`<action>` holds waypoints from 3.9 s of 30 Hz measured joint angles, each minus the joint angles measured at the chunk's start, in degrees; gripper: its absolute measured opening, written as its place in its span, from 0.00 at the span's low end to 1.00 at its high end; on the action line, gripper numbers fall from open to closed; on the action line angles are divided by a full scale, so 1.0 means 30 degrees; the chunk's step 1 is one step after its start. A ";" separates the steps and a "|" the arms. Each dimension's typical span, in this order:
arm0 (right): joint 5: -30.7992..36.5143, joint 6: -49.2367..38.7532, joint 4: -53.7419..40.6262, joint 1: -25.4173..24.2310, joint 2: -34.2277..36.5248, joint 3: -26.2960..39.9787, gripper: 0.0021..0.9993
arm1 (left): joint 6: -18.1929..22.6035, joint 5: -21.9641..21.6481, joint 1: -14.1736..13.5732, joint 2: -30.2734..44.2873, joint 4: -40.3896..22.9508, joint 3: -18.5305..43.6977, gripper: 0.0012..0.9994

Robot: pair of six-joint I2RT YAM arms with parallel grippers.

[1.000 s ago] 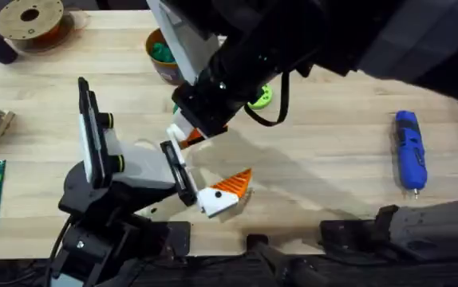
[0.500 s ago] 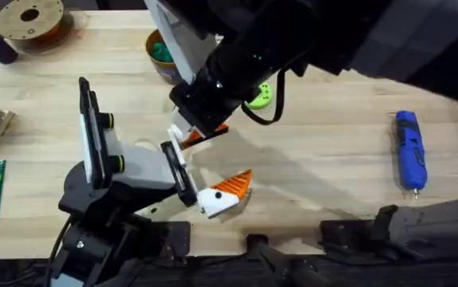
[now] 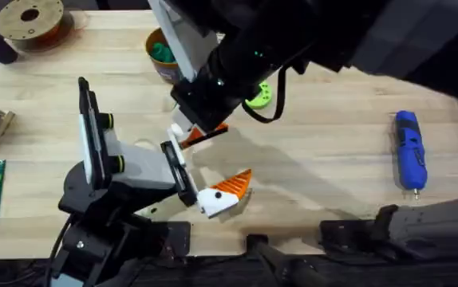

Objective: Pick up the gripper from the table and insert it into the empty holder that is missing its gripper. Then pick up a screw, insert it into the mounting hole, and use the screwdriver to tighten it. Finally, clean up the table by picking up the vegetable and placing it into the bucket.

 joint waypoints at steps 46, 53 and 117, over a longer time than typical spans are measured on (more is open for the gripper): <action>-0.0408 -0.0204 -0.1307 -0.1258 -0.0749 0.0066 0.88 | -0.0133 0.0146 0.0000 0.0000 -0.0015 0.0000 0.99; -0.0335 -0.0124 -0.2728 -0.3570 -0.3468 0.0061 0.88 | -0.0066 0.0146 0.0000 0.0000 -0.0015 0.0000 0.99; 0.3887 -0.6409 -0.1011 -2.7314 -0.7958 -1.1380 0.93 | 0.0080 0.0138 0.0000 0.0000 -0.0007 0.0000 0.00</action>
